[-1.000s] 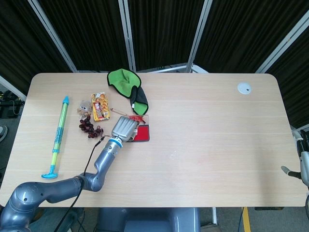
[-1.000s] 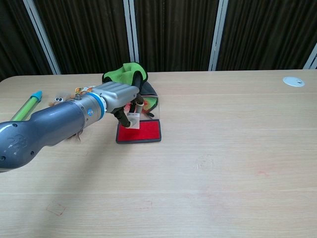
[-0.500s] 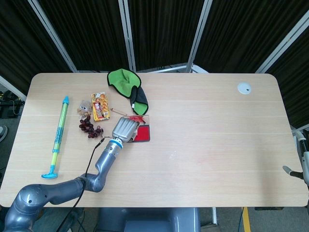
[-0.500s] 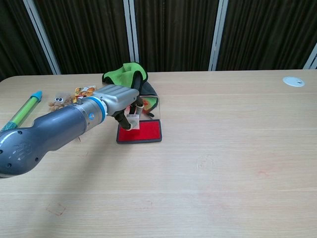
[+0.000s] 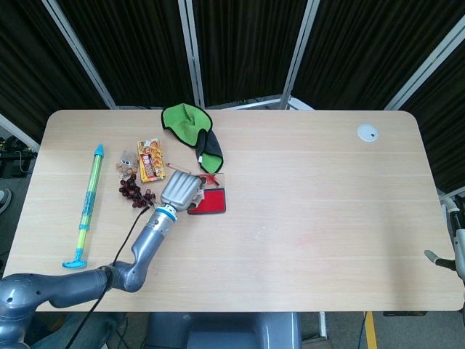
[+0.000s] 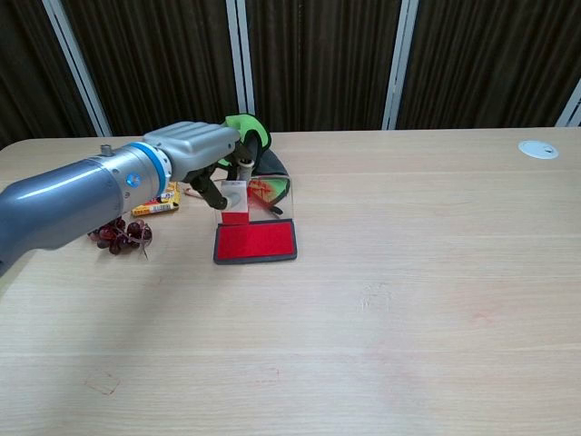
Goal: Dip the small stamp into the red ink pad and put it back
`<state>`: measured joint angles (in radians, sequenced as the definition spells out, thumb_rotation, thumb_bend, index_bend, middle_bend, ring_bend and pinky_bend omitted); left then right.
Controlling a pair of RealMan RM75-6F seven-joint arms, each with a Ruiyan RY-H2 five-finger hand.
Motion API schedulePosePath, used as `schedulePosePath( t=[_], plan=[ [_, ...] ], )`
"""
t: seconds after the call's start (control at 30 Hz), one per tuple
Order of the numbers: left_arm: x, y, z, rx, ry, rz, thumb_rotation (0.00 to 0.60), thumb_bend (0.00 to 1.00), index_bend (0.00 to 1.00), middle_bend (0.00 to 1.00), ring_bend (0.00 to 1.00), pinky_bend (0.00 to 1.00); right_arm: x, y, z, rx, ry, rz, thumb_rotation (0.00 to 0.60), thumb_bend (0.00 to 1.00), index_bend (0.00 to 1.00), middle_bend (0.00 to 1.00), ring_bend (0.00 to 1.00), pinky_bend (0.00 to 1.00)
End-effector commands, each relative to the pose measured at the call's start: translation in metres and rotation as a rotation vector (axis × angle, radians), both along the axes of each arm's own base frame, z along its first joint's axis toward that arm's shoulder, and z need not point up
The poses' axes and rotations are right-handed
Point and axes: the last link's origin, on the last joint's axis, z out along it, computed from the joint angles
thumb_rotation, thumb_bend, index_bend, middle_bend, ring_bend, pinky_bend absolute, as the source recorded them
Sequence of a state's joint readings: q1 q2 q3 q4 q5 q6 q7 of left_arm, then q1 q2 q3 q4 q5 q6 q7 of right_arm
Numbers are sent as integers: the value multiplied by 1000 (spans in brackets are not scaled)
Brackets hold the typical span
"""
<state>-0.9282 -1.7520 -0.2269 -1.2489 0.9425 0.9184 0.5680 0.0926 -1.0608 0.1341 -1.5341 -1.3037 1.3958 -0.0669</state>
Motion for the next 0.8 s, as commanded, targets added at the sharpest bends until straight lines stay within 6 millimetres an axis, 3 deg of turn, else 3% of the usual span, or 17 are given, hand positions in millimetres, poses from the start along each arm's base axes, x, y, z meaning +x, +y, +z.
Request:
schedulePosePath(
  t=[0.03,0.3,0.5,0.8],
  plan=[
    [-19,-8,11,6,26,9,600,447,551,526,791,781,1,0,-1,3,0,4,600,0,0,0,0,0],
    [-56,-24,13,-9,74,48,600,446,547,521,790,781,4,-1,-3,12,0,15,600,0,0,0,0,0],
    [-79,-33,2,-38,109,79,600,446,543,519,791,781,5,-3,-6,20,6,14,600,0,0,0,0,0],
    [-86,-33,-12,-48,121,81,600,442,515,487,790,781,2,-3,-5,11,10,0,600,0,0,0,0,0]
  ],
)
